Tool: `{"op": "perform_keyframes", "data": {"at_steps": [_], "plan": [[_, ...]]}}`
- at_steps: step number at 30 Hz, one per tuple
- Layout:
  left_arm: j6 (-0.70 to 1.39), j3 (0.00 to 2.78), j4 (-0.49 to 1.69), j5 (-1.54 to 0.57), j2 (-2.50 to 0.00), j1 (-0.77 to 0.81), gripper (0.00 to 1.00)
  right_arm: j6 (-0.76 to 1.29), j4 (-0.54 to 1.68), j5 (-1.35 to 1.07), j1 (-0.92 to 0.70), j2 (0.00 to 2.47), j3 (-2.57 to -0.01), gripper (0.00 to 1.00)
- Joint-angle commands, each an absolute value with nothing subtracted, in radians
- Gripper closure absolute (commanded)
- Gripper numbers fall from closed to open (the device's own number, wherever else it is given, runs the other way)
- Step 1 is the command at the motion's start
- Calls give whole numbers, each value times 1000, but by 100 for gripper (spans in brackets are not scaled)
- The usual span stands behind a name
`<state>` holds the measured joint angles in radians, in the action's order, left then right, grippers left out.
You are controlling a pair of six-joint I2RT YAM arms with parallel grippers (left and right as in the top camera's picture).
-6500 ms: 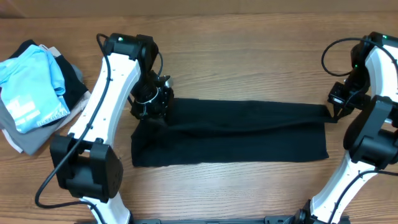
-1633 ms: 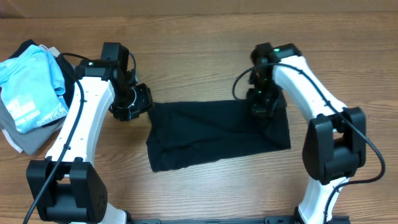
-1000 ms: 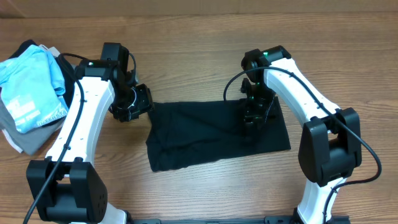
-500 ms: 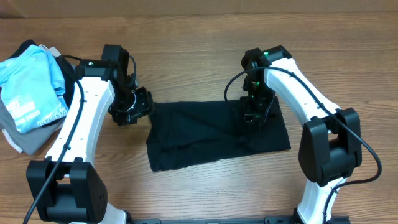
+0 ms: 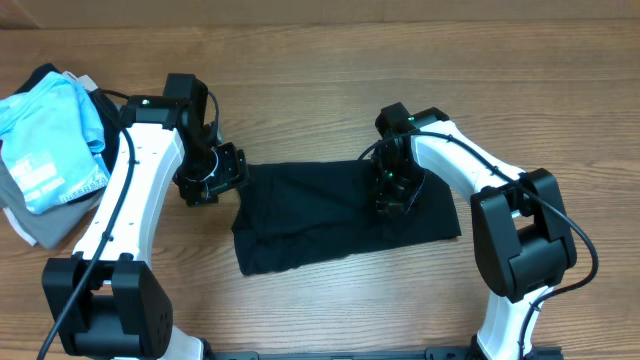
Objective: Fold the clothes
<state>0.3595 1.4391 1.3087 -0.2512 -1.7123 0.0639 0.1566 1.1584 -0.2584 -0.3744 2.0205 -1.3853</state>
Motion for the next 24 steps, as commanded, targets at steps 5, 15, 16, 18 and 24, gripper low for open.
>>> {"op": "perform_keyframes", "data": {"at_steps": [5, 15, 16, 18, 24], "plan": [[265, 1379, 1275, -263, -1683, 67, 24, 159, 1302, -149, -372, 1950, -1530, 62], [106, 1087, 989, -360, -1684, 67, 8, 168, 1438, -177, -279, 1900, -1678, 53], [103, 1059, 954, -360, -1685, 67, 7, 167, 1446, -177, -270, 1900, -1678, 53], [102, 1008, 886, -369, -1689, 67, 5, 168, 1451, -177, -257, 1900, -1677, 53], [97, 890, 706, -397, -1690, 85, 3, 168, 1450, -178, -251, 1900, -1677, 54]]}}
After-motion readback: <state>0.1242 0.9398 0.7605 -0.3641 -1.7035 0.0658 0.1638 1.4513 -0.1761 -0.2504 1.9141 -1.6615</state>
